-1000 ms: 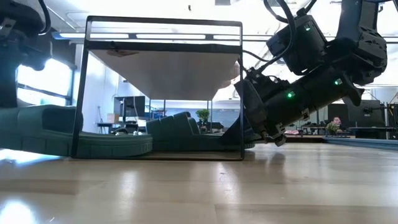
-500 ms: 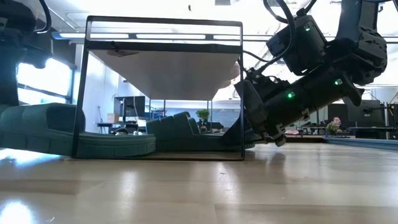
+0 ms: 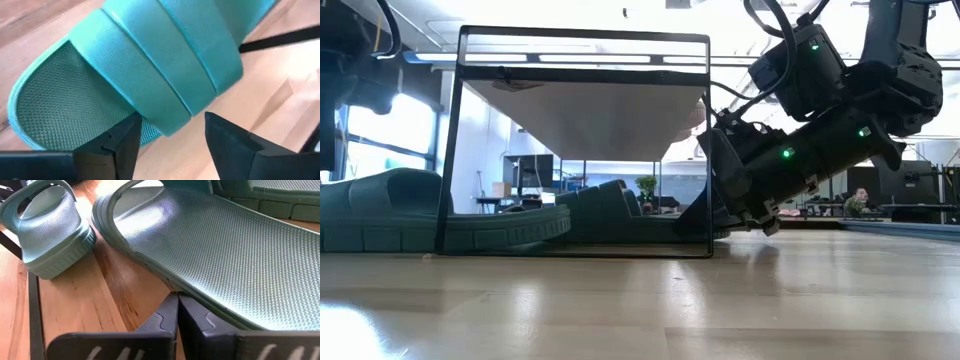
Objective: Pick and place slides into the shelf
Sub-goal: Put the green slide under the shelf
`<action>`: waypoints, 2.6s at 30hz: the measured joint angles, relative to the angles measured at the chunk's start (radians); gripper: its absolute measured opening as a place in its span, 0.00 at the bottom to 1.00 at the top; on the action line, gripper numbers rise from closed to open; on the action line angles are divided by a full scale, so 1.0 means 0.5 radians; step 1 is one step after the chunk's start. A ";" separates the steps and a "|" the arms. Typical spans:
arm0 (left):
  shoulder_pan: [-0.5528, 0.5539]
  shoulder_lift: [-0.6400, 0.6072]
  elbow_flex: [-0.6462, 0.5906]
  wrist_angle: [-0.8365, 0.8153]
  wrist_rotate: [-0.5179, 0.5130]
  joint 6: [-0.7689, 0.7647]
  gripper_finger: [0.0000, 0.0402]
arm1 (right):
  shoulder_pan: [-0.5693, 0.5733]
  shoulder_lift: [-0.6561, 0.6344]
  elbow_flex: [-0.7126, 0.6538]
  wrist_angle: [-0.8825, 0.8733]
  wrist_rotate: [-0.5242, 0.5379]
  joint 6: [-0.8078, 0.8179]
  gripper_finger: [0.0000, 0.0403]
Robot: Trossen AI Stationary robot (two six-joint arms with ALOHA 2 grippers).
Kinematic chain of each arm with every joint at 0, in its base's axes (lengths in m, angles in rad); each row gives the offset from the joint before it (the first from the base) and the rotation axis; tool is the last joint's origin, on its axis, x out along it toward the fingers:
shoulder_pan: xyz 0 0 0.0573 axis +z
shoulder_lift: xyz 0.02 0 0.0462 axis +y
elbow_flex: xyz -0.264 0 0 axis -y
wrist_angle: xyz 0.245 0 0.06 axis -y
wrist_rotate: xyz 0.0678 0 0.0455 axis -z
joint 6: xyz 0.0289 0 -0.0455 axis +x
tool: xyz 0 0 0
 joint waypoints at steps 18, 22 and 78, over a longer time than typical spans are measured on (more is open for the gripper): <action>-0.001 -0.473 0.000 -0.382 0.114 0.030 0.54 | 0.000 0.000 0.000 0.000 0.001 -0.002 0.00; 0.001 -0.583 0.000 -0.414 0.341 0.202 0.54 | 0.000 0.000 0.000 -0.001 0.001 -0.002 0.00; 0.563 0.241 0.613 -1.341 0.902 2.497 0.00 | 0.000 0.000 0.000 -0.087 -0.033 -0.003 0.00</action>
